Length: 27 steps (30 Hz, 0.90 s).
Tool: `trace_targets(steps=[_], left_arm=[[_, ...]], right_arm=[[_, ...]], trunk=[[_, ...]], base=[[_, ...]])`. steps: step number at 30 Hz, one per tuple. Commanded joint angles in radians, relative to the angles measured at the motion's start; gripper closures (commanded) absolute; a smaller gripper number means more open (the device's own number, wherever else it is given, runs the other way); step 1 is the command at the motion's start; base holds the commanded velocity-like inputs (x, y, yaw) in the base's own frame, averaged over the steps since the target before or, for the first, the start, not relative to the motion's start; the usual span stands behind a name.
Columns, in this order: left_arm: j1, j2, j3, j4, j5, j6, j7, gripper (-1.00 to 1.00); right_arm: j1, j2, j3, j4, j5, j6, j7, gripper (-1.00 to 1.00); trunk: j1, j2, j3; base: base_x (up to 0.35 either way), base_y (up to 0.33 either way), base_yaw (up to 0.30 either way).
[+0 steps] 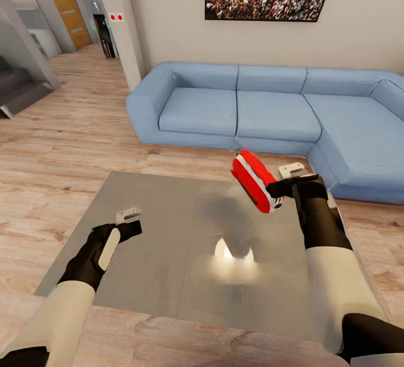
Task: Turn on the radio receiver that's on the table in the living room.
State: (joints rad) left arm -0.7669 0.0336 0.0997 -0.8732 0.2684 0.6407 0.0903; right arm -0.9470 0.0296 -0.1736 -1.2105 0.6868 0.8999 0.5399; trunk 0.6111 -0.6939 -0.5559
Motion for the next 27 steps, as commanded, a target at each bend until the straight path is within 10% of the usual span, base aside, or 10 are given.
trace_targets(steps=[1,6,11,14,27], left_arm=[[0.005,0.0,0.0,0.002,0.0,-0.001,0.001,1.0],[0.049,0.001,0.0,0.004,0.0,-0.002,0.002,1.0],[0.098,0.019,0.0,0.004,0.0,0.0,0.002,1.0],[0.141,0.028,0.0,0.004,0.0,0.002,0.002,1.0],[0.238,0.061,-0.001,0.005,0.002,-0.002,-0.003,1.0]], right_arm=[[0.001,0.001,0.001,0.0,-0.017,0.041,0.003,1.0],[0.041,0.005,-0.001,0.043,-0.017,0.105,0.035,1.0],[0.086,0.003,-0.003,0.049,-0.008,0.113,0.225,1.0],[0.096,0.003,-0.004,0.048,0.062,0.115,0.276,1.0],[0.1,0.009,0.002,0.062,0.149,0.114,0.321,1.0]], trunk=[[0.0,0.0,0.0],[0.0,0.0,0.0],[0.0,0.0,0.0],[0.0,0.0,0.0],[0.0,0.0,0.0]], base=[[0.0,0.0,0.0],[0.0,0.0,0.0],[0.0,0.0,0.0],[0.0,0.0,0.0],[0.0,0.0,0.0]])
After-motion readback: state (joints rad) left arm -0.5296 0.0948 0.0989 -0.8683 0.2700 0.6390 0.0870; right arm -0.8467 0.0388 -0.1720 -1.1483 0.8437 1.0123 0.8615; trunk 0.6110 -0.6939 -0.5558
